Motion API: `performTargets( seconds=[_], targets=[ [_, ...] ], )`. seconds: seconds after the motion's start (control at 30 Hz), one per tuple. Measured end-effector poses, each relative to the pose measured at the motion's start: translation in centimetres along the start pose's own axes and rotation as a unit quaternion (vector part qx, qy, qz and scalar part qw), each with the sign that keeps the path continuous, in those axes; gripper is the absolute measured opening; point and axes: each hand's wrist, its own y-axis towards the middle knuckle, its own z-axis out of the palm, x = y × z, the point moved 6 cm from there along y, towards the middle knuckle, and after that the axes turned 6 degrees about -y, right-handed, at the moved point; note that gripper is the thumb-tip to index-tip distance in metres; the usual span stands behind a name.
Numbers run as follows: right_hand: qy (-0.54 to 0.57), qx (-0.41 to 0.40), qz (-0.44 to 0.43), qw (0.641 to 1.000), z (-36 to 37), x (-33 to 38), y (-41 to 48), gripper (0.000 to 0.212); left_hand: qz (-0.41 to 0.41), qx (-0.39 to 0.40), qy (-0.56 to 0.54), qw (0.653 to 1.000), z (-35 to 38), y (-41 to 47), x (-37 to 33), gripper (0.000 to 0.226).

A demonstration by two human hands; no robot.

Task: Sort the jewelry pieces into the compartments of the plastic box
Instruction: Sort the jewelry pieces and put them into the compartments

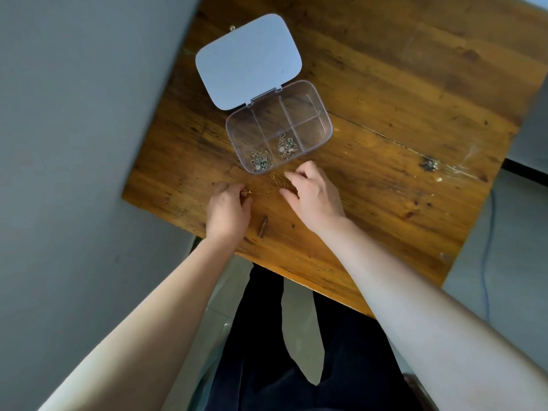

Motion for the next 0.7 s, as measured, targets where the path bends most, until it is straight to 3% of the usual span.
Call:
performTargets(
  seconds=[0.13, 0.3, 0.47, 0.7],
  targets=[
    [0.043, 0.023, 0.009, 0.999, 0.0, -0.3, 0.5, 0.026, 0.038, 0.006, 0.023, 0.999, -0.3, 0.6, -0.4, 0.018],
    [0.029, 0.028, 0.022, 0.999, -0.9, -1.9, 0.0, 0.016, 0.057, 0.025, 0.003, 0.998, 0.6, 0.7, -1.8, 0.013],
    [0.103, -0.048, 0.127, 0.985, -4.0, -7.7, -1.3, 0.011, 0.109, 0.028, -0.059, 0.992, 3.0, 0.2, -7.4, 0.010],
    [0.172, -0.160, 0.289, 0.928, -10.4, -17.7, -0.4, 0.016, 0.144, 0.092, -0.116, 0.978, 7.8, 3.5, -18.6, 0.004]
  ],
)
